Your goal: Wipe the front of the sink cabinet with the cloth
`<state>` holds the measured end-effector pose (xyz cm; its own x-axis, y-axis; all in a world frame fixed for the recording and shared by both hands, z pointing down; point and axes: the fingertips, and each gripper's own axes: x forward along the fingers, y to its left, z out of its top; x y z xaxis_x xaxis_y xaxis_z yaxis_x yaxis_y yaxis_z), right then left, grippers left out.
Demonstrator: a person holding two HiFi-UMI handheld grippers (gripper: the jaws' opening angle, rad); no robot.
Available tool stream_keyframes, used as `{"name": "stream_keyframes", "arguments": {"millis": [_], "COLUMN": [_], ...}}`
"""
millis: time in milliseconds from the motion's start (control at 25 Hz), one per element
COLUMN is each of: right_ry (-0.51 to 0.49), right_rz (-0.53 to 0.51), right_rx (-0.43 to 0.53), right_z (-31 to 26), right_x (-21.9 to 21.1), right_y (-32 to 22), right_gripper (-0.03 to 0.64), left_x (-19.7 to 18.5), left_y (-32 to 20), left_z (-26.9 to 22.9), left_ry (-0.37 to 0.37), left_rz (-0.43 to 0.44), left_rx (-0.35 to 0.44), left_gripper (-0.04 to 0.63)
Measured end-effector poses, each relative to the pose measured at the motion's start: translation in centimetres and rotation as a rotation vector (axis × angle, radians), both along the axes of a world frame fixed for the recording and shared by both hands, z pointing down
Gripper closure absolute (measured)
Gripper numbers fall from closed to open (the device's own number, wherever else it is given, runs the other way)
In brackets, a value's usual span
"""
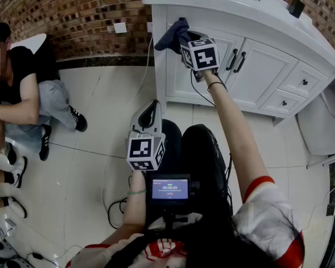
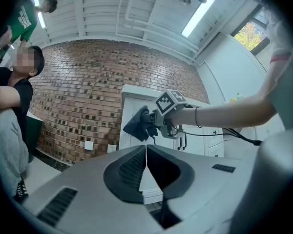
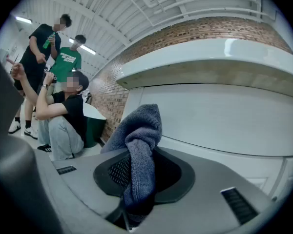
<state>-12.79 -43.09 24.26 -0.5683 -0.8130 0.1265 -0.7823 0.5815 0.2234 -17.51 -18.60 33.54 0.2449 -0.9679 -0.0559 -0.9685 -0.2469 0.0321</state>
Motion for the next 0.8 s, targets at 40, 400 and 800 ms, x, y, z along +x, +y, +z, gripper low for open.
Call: {"name": "stream_keyframes", "arguments": {"millis": [40,400,800], "right_ry": [0.006,0.034,0.004], "right_rz": [0.011,0.184,0.383], "right_rx": [0.005,0.024,-0.053], "right_z": [-0.1,-0.6,1.6], "right_x": [0.8,12.1,24.9], "right_y": [0.0,-0.7,-1.1], "right_gripper": [0.508,0.508,0.508], "left_x": [-0.1,2.3,5.1], "left_y": [-0.1,-0.1,-1.0], "left_z": [-0.1,-1.0,-0.7], "left_ry": [0.002,0.001,-0.065], "left_rz": [0.002,0.062,0.130], "left_rx": [0.005,0.040,0.030], "left_gripper": [0.563,0.563,0.563]}}
